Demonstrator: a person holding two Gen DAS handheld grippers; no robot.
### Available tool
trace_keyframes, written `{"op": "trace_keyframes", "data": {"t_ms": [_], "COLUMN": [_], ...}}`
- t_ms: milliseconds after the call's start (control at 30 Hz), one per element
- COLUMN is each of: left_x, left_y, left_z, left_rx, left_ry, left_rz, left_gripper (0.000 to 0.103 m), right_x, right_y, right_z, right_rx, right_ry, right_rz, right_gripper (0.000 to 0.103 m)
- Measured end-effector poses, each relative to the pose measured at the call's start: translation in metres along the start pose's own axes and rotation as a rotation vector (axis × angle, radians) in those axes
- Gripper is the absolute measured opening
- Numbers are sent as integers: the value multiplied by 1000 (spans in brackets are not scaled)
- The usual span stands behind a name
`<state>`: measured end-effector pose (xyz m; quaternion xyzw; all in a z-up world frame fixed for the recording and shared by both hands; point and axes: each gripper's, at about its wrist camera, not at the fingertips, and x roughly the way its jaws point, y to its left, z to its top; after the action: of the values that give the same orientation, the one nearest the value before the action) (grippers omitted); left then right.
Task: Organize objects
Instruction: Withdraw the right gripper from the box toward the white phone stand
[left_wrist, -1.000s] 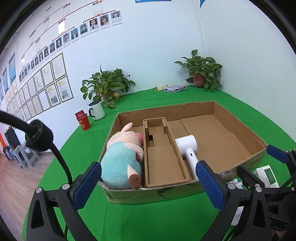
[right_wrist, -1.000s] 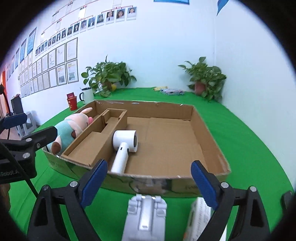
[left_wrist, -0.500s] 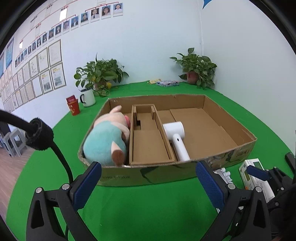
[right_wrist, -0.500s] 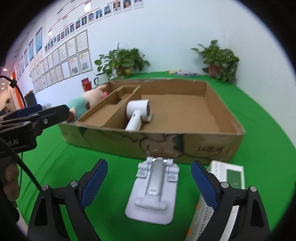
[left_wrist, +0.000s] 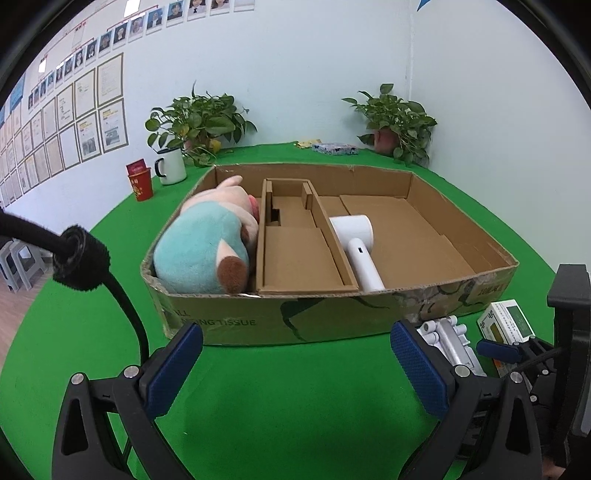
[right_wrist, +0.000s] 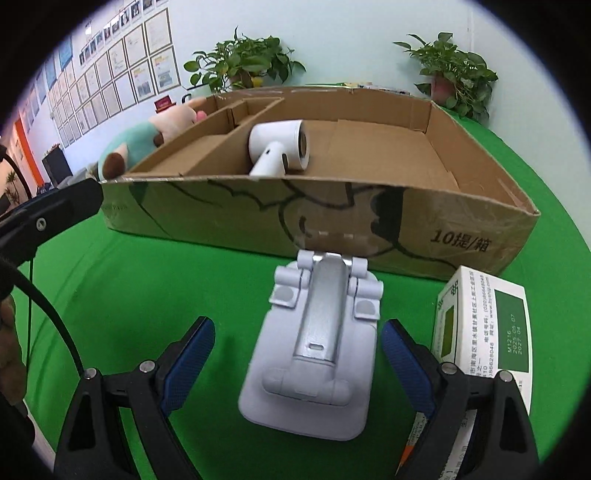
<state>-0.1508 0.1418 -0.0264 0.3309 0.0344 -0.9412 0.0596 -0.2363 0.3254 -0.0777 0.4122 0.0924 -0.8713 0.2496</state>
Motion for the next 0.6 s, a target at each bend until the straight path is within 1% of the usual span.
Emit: {"op": "trace_keyframes", "data": {"t_ms": [100, 133, 200, 267, 333, 400, 467, 500, 600], "left_x": [9, 11, 13, 17, 24, 31, 36, 38, 41], "left_y": [0, 1, 4, 10, 16, 22, 25, 26, 28], "left_z": [-3, -4, -5, -5, -4, -4, -5, -5, -6], "left_rx": [9, 7, -4, -29, -70, -112, -126, -132, -149], "left_ry": [48, 67, 82, 97, 127, 157, 175, 180, 196], "left_rz": [-46, -67, -104, -148, -187, -226, -246, -252, -273], "left_gripper": [102, 102, 102, 102, 102, 102, 102, 100, 100], "right_x": [-2, -4, -9, -11, -7, -6, -4, -3, 7], "right_y": [-14, -18, -24, -24, -21, -13, -7, -6, -4], "right_z": [-3, -3, -3, -3, -5, -5, -1, 0, 4], "right_rx": [14, 26, 41, 24, 1, -33, -46, -45, -32], "right_ry": [7, 9, 4, 2, 20, 16, 18, 23, 49], "right_rz": [-19, -13, 9, 22, 44, 62, 102, 103, 76], "right_gripper": [92, 92, 92, 92, 92, 92, 92, 93, 94]}}
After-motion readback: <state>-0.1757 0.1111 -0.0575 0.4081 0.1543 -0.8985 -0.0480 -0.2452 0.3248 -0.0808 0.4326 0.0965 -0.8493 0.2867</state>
